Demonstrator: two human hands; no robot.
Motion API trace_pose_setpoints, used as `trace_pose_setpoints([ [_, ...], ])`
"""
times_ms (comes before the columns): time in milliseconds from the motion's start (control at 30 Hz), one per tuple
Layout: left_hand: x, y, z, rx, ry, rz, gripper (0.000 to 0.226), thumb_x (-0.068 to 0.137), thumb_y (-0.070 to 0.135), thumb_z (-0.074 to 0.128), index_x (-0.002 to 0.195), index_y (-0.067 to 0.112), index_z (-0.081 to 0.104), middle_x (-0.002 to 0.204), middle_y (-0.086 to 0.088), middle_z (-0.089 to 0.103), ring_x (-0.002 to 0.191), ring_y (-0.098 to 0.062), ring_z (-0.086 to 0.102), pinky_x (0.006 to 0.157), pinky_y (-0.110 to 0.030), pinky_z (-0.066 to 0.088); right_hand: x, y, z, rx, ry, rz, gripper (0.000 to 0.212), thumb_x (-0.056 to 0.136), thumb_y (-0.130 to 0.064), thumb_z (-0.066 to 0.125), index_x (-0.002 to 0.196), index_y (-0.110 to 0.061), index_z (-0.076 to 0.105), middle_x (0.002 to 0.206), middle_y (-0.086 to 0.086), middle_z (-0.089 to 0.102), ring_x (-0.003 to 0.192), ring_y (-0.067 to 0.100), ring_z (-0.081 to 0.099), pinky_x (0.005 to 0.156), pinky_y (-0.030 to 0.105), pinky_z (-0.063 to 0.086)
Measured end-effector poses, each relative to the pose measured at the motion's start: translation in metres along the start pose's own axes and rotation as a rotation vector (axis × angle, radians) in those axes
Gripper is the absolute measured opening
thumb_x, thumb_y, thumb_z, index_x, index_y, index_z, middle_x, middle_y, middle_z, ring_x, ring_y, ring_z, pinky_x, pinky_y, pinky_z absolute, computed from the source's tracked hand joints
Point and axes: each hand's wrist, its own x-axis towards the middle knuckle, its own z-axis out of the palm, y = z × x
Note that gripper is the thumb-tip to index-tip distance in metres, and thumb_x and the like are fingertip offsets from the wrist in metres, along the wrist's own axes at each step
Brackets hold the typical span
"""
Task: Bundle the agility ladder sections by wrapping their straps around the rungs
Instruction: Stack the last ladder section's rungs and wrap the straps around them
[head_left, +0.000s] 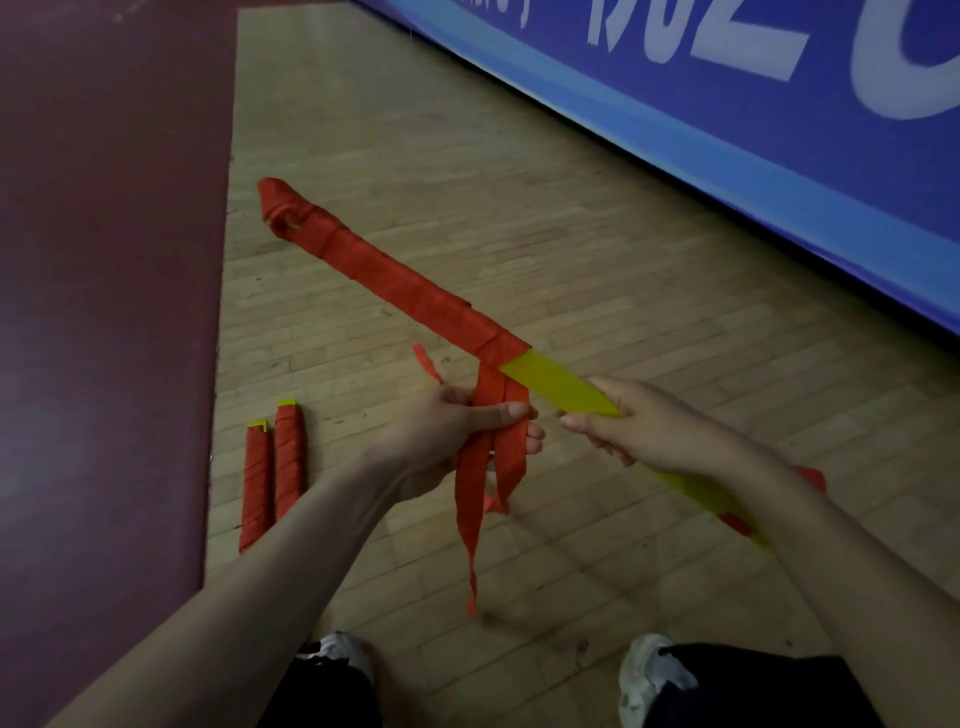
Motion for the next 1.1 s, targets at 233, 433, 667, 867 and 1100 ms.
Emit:
trace_pose_setpoints([
  [233, 0.002, -0.010, 0.008, 0.069, 0.041, 0.094, 0.016, 0.097, 0.006, 0.050, 0.095, -0.004, 0.063, 0.081, -0.012, 0.071, 0.069, -0.015, 0.069, 0.071, -0.029, 0.058, -0.004, -0.008, 0.013, -0.622, 0.137, -0.023, 0.022, 0.098, -0.039, 0.045, 0.119, -0.031, 0.046, 0.116, -0.004, 0.058, 0.106, 0.024, 0.057, 0.078, 0.037, 0.045],
  [433, 0.004, -0.016, 0.012, 0.100, 0.102, 0.203, 0.013, 0.091, 0.006, 0.059, 0.097, -0.002, 0.067, 0.082, -0.010, 0.073, 0.071, -0.015, 0.069, 0.069, -0.030, 0.059, 0.002, -0.003, 0.020, -0.838, 0.222, -0.049, 0.044, 0.096, -0.018, 0.042, 0.138, -0.027, 0.030, 0.119, 0.006, 0.045, 0.113, 0.029, 0.048, 0.088, 0.037, 0.039],
  [667, 0.002, -0.003, 0.011, -0.016, 0.191, 0.194, 0.028, 0.095, 0.023, 0.056, 0.093, -0.002, 0.069, 0.082, -0.017, 0.071, 0.069, -0.021, 0.069, 0.068, -0.032, 0.058, -0.001, -0.010, 0.024, -0.694, 0.243, -0.115, 0.055, 0.096, -0.042, 0.048, 0.143, -0.024, 0.026, 0.128, 0.003, 0.042, 0.118, 0.024, 0.044, 0.094, 0.035, 0.037],
  [867, 0.001, 0.004, 0.003, 0.070, 0.126, 0.207, 0.029, 0.094, 0.023, 0.056, 0.096, -0.003, 0.068, 0.084, -0.018, 0.071, 0.071, -0.023, 0.068, 0.067, -0.029, 0.058, -0.012, -0.021, -0.001, -0.296, 0.069, -0.011, 0.062, 0.069, -0.062, 0.072, 0.122, -0.045, 0.045, 0.100, -0.019, 0.059, 0.088, -0.002, 0.058, 0.074, 0.018, 0.049],
  [1100, -0.001, 0.009, -0.003, 0.170, 0.016, 0.235, 0.033, 0.085, 0.030, 0.057, 0.091, 0.000, 0.069, 0.085, -0.015, 0.072, 0.074, -0.021, 0.070, 0.066, -0.027, 0.057, -0.017, -0.020, -0.016, 0.205, -0.266, 0.121, 0.044, 0.075, -0.041, 0.067, 0.107, -0.011, 0.062, 0.094, 0.010, 0.073, 0.084, 0.023, 0.070, 0.076, 0.039, 0.057],
])
